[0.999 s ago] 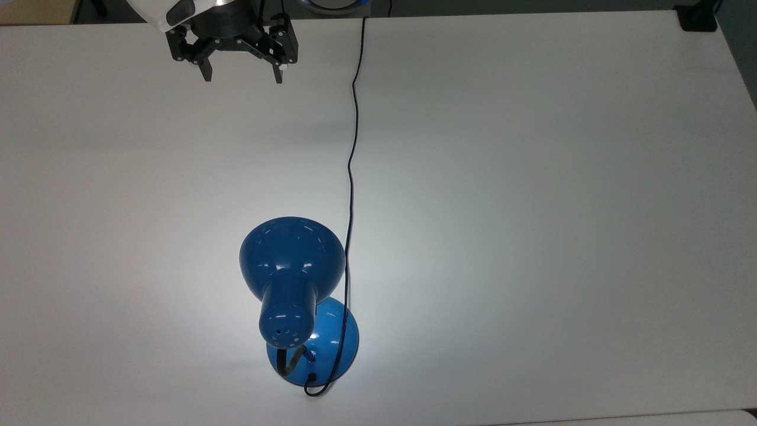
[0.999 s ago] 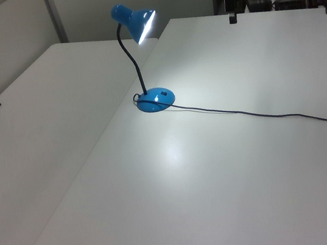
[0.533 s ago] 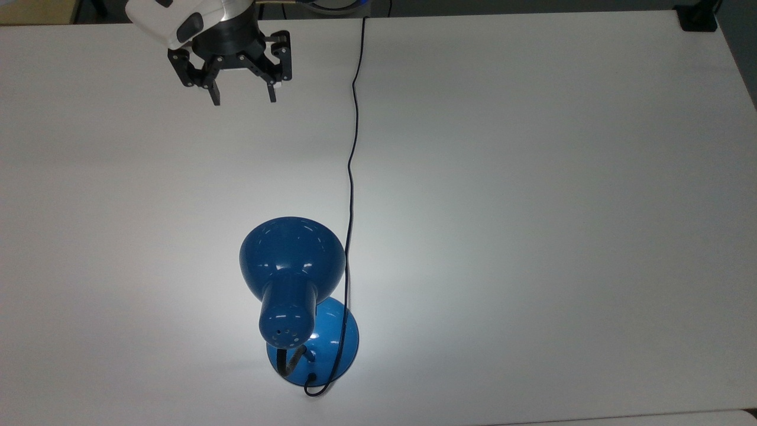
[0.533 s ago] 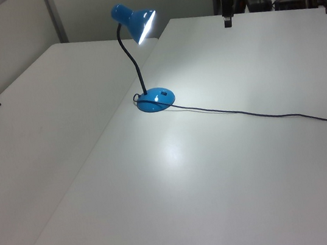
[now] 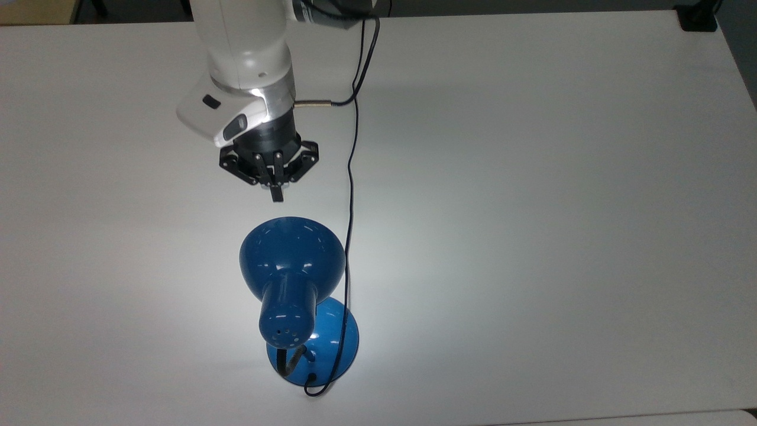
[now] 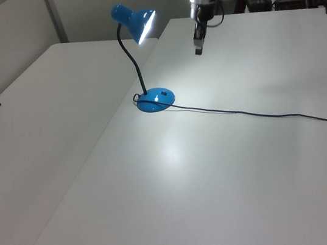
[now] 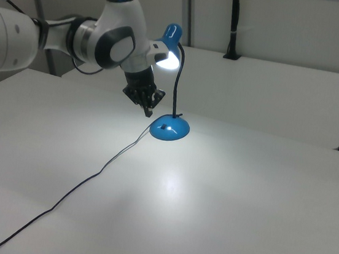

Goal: Turn off the lamp
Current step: 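Move the gripper down toward the switch on the blue lamp base, then press the switch on the lamp base with the gripper fingertips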

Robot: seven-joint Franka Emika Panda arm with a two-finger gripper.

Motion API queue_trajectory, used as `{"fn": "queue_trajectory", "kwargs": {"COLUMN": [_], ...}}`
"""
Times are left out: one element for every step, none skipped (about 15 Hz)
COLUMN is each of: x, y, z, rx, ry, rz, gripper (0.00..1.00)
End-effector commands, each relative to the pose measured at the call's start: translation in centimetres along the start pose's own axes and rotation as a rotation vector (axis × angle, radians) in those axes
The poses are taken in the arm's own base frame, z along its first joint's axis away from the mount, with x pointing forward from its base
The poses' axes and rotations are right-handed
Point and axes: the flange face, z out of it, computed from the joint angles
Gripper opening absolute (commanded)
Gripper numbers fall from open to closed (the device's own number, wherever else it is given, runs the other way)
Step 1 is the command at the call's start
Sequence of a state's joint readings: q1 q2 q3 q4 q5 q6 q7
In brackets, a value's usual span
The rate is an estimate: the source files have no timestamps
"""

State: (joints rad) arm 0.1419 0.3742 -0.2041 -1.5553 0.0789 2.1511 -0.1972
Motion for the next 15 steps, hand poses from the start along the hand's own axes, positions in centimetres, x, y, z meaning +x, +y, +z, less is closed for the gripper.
{"fn": "queue_trajectory", "kwargs": {"x": [1.8, 2.7, 3.5, 4.0, 4.8, 5.3, 5.8, 6.3, 6.6, 6.9, 7.0, 7.0, 7.0, 7.0, 6.8], "y": [-2.2, -2.7, -2.9, -3.0, -3.0, -3.1, -3.3, -3.6, -3.9, -4.5, -4.7, -4.8, -4.9, -5.2, -5.6], "z": [4.1, 4.9, 6.1, 7.1, 7.9, 8.6, 9.4, 10.3, 11.4, 12.2, 12.6, 12.7, 12.7, 13.0, 13.8], "rx": [-0.016, -0.026, -0.034, -0.041, -0.047, -0.052, -0.057, -0.060, -0.065, -0.067, -0.068, -0.070, -0.069, -0.070, -0.071], "ry": [0.094, 0.146, 0.184, 0.212, 0.245, 0.262, 0.281, 0.301, 0.317, 0.330, 0.343, 0.347, 0.348, 0.343, 0.333], "rz": [0.037, 0.055, 0.080, 0.101, 0.110, 0.105, 0.104, 0.108, 0.108, 0.097, 0.094, 0.093, 0.091, 0.083, 0.073], "gripper": [0.00, 0.00, 0.00, 0.00, 0.00, 0.00, 0.00, 0.00, 0.00, 0.00, 0.00, 0.00, 0.00, 0.00, 0.00]}}
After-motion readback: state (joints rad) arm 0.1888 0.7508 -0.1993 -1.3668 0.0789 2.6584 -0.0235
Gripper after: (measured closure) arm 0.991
